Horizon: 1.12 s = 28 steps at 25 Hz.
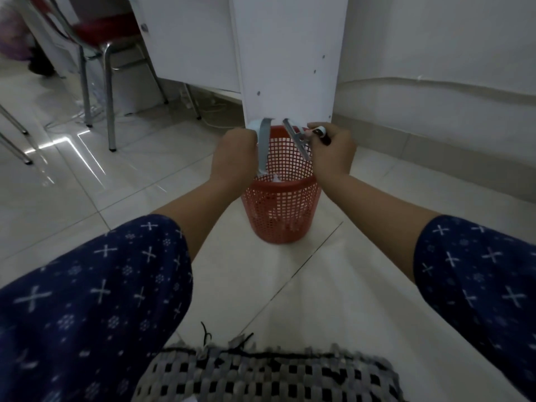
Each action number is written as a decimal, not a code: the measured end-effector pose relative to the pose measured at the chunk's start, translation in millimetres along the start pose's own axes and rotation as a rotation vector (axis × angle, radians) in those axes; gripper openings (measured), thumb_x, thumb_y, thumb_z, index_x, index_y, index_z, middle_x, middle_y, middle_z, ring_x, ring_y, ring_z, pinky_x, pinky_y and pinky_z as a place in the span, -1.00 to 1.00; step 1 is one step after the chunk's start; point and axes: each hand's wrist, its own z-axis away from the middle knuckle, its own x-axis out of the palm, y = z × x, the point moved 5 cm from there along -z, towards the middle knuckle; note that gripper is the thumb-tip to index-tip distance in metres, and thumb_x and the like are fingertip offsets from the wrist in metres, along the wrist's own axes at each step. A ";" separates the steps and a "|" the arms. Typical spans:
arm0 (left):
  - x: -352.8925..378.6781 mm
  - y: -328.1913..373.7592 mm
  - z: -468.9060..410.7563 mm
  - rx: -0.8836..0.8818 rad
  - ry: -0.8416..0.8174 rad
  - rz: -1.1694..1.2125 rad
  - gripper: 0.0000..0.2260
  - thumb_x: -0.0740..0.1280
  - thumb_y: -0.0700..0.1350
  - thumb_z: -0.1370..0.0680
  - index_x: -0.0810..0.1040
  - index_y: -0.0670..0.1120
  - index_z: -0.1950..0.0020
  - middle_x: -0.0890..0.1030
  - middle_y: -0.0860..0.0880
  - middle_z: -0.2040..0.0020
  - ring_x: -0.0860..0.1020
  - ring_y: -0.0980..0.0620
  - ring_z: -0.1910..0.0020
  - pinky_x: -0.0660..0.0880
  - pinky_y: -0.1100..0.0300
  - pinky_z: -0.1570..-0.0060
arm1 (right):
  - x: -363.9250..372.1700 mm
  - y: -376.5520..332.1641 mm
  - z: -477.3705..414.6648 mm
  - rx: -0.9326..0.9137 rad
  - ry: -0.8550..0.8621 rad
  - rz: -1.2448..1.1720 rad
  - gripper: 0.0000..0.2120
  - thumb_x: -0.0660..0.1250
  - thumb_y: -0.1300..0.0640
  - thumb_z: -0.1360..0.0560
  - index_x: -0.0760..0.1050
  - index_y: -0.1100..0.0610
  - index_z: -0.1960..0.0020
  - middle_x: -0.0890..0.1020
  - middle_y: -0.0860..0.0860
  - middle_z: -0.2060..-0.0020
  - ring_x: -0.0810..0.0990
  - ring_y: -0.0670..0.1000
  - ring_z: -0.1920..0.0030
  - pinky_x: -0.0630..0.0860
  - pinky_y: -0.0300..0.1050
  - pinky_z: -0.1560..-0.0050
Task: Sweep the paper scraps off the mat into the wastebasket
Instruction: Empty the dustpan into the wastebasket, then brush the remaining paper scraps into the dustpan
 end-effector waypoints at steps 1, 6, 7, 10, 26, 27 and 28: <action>0.3 3.8 0.3 0.056 -0.008 -0.046 -0.83 0.20 -0.25 -0.53 0.53 -0.30 0.14 0.52 -0.21 0.22 0.43 -0.10 0.27 0.27 0.10 0.31 | -0.4 4.7 0.6 0.073 0.045 -0.066 -0.86 0.36 0.24 -0.47 0.66 0.18 0.01 0.69 0.05 0.14 0.64 -0.01 0.05 0.59 -0.07 -0.09; -2.4 18.3 12.6 0.199 -0.038 -0.159 -0.81 0.28 -0.17 -0.54 0.51 -0.31 -0.02 0.55 -0.25 0.07 0.50 -0.15 0.21 0.32 0.11 0.29 | 1.4 21.4 12.3 0.390 0.195 -0.420 -0.89 0.40 0.26 -0.46 0.62 0.07 0.17 0.67 0.06 0.18 0.69 0.07 0.10 0.65 0.04 -0.03; -5.8 20.2 15.2 0.206 -0.033 -0.154 -0.80 0.27 -0.17 -0.54 0.50 -0.30 -0.03 0.54 -0.25 0.07 0.48 -0.13 0.21 0.31 0.12 0.28 | -0.2 19.1 14.8 0.401 0.190 -0.457 -0.89 0.40 0.27 -0.46 0.61 0.08 0.18 0.67 0.07 0.19 0.69 0.07 0.11 0.66 0.04 -0.01; -23.8 23.9 15.7 0.195 0.027 -0.082 -0.77 0.24 -0.14 -0.56 0.52 -0.31 -0.03 0.55 -0.27 0.05 0.44 -0.09 0.21 0.31 0.15 0.25 | -11.6 -1.1 20.3 0.374 0.162 -0.544 -0.90 0.40 0.29 -0.46 0.61 0.12 0.18 0.66 0.09 0.19 0.70 0.10 0.08 0.66 0.02 0.00; -80.9 -35.5 262.3 -0.435 -0.351 0.944 -0.85 0.36 -0.27 -0.48 0.59 -0.32 -0.01 0.63 -0.20 0.15 0.67 -0.03 0.31 0.62 0.19 0.18 | -141.9 -35.0 212.1 0.544 -0.756 -0.152 -0.85 0.40 0.19 -0.39 0.59 0.21 0.06 0.72 0.05 0.30 0.72 -0.03 0.28 0.65 -0.26 0.24; -75.8 -33.5 281.5 -0.442 -0.429 0.956 -0.82 0.36 -0.27 -0.48 0.59 -0.34 -0.02 0.64 -0.21 0.13 0.67 -0.03 0.30 0.61 0.20 0.18 | -148.9 -32.5 224.7 0.560 -0.801 -0.086 -0.83 0.40 0.20 -0.40 0.59 0.22 0.03 0.71 0.10 0.26 0.71 -0.04 0.28 0.65 -0.27 0.24; -71.5 -32.0 296.7 -0.442 -0.503 0.966 -0.81 0.36 -0.27 -0.48 0.58 -0.35 -0.03 0.64 -0.22 0.11 0.68 -0.05 0.27 0.62 0.19 0.17 | -154.4 -31.1 235.1 0.565 -0.843 -0.020 -0.84 0.39 0.23 -0.43 0.59 0.24 0.00 0.68 0.14 0.21 0.70 -0.05 0.27 0.65 -0.28 0.22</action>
